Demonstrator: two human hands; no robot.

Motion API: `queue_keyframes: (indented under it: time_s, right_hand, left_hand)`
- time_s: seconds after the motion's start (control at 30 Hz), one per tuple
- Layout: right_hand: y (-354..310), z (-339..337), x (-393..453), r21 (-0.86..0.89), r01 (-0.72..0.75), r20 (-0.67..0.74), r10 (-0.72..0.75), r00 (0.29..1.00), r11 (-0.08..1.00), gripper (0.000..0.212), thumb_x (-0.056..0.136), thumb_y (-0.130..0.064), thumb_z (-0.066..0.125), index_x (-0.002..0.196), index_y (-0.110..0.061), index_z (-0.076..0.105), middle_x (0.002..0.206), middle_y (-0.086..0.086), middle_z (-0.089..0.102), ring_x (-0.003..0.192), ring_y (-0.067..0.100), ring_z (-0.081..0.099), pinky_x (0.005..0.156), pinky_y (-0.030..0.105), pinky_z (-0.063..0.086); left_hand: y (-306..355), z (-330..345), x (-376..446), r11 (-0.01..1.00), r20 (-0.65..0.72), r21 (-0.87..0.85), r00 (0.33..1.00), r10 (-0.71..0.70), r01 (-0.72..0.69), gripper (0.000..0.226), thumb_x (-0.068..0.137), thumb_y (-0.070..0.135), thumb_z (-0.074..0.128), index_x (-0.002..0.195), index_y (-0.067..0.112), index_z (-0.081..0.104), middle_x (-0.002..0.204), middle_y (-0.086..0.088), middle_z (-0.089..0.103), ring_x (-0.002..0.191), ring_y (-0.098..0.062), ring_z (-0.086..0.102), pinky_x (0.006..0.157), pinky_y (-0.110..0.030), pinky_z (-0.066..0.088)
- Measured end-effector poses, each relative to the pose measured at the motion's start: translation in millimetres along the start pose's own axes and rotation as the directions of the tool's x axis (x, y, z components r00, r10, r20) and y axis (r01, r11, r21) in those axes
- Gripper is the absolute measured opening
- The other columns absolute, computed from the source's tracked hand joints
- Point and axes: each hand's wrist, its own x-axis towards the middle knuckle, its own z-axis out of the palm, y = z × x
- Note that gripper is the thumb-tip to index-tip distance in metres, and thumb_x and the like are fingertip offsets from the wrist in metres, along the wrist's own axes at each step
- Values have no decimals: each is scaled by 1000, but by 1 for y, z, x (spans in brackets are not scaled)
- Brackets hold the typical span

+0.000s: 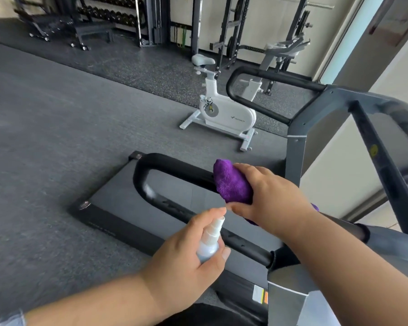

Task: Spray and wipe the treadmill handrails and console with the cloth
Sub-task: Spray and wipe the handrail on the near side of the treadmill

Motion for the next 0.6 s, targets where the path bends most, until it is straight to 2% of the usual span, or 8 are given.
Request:
queue_keyframes:
  time_s: [0.13,0.2,0.27,0.3,0.37,0.47,0.6]
  right_hand:
    - [-18,7,17,-116,2,-33,-6,999,993,85,77,-82,50,148,-42,24,125,-7,58,97,21,65,75,37,56]
    - [-34,10,31,-119,36,6,-35,999,992,87,80,-78,52,150,-49,10,137,-4,51,97,24,65,74,39,57]
    - [-54,14,48,-143,92,59,-84,995,985,91,85,-72,55,150,-54,-6,158,1,31,100,29,65,76,40,57]
    - [-65,17,57,-155,119,75,-109,991,981,90,87,-69,56,150,-55,-8,163,2,21,101,30,64,76,39,56]
    - [-85,22,75,-150,155,88,-143,986,977,85,89,-65,57,151,-54,0,165,2,15,104,31,62,75,38,55]
    - [-109,27,97,-101,159,80,-151,985,982,77,88,-63,59,150,-52,14,162,0,22,108,32,60,81,41,54]
    - [-112,28,98,-55,147,60,-144,988,988,75,85,-64,61,148,-53,21,157,-6,28,109,29,60,84,40,53]
  left_hand:
    - [-5,-15,-2,1000,-15,-17,1000,-22,22,55,89,44,60,131,68,34,98,15,67,90,-12,65,84,-13,46]
    - [-9,-21,-3,999,-26,-28,999,-36,36,54,88,45,60,131,67,34,100,15,67,92,-12,65,84,-13,46]
    - [-12,-26,-4,999,-39,-23,999,-29,28,56,89,44,60,132,67,34,101,15,66,93,-12,65,85,-14,46]
    - [-14,-28,-4,1000,-44,-16,999,-23,23,57,89,44,61,133,67,33,101,16,66,93,-12,65,86,-16,47]
    - [-19,-32,-4,1000,-51,-5,999,-15,15,59,89,44,61,133,69,31,101,17,65,94,-12,65,87,-18,48]
    - [-26,-41,-4,1000,-54,11,999,2,-1,62,90,42,62,134,70,29,101,20,65,96,-9,64,86,-12,44]
    - [-33,-59,1,1000,-12,5,999,31,-31,63,91,42,62,135,71,27,102,20,64,94,-7,64,86,-12,44]
